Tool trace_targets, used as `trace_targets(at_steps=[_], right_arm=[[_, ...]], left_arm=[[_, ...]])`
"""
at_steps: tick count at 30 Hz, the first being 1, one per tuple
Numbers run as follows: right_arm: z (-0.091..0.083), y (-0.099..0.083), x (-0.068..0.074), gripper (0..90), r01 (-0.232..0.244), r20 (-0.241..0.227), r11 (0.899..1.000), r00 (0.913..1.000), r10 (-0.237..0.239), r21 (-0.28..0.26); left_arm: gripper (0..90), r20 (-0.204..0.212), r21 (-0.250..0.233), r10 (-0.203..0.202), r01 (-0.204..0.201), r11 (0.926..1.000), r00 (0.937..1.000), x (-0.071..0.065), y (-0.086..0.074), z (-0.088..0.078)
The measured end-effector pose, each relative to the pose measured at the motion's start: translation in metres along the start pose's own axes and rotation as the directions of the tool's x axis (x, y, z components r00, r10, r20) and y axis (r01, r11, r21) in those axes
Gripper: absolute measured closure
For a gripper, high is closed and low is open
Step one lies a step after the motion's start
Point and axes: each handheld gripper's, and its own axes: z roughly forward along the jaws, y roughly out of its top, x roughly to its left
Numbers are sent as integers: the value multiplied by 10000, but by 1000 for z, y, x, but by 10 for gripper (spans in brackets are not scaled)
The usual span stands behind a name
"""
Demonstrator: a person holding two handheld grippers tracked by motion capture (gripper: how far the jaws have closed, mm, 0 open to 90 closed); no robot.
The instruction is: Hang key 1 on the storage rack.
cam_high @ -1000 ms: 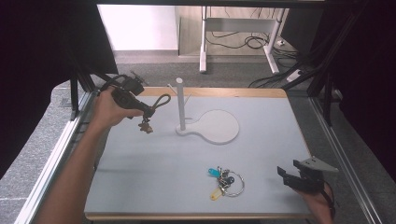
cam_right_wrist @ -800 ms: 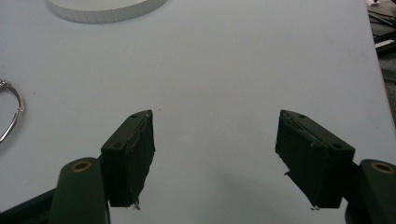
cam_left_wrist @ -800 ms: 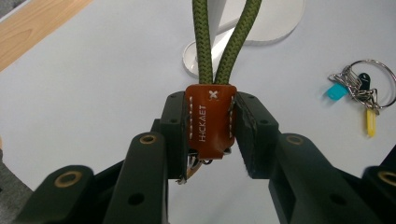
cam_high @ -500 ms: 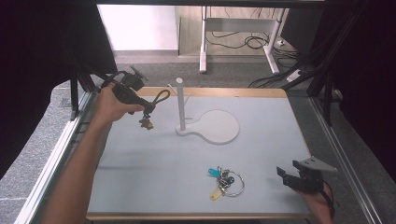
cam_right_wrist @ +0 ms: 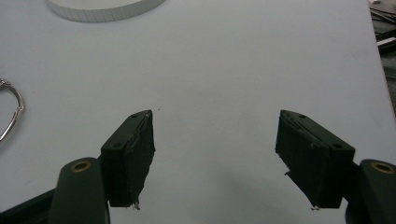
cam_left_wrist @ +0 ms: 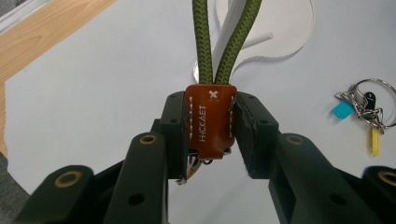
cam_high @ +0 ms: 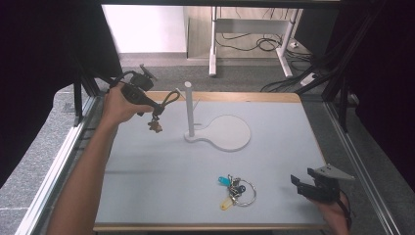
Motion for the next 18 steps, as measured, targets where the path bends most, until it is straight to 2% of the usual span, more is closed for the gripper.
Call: trace_targets(at_steps=[5,18], right_arm=[[0,0,0,285,-4,13,10000,10000,5,-28],[1,0,1,285,33,6,10000,10000,-33,18]], left_arm=[[667,-82,74,-10,11,10000,10000,4,3,3],[667,140,-74,-222,223,9997,9997,13,10,6]])
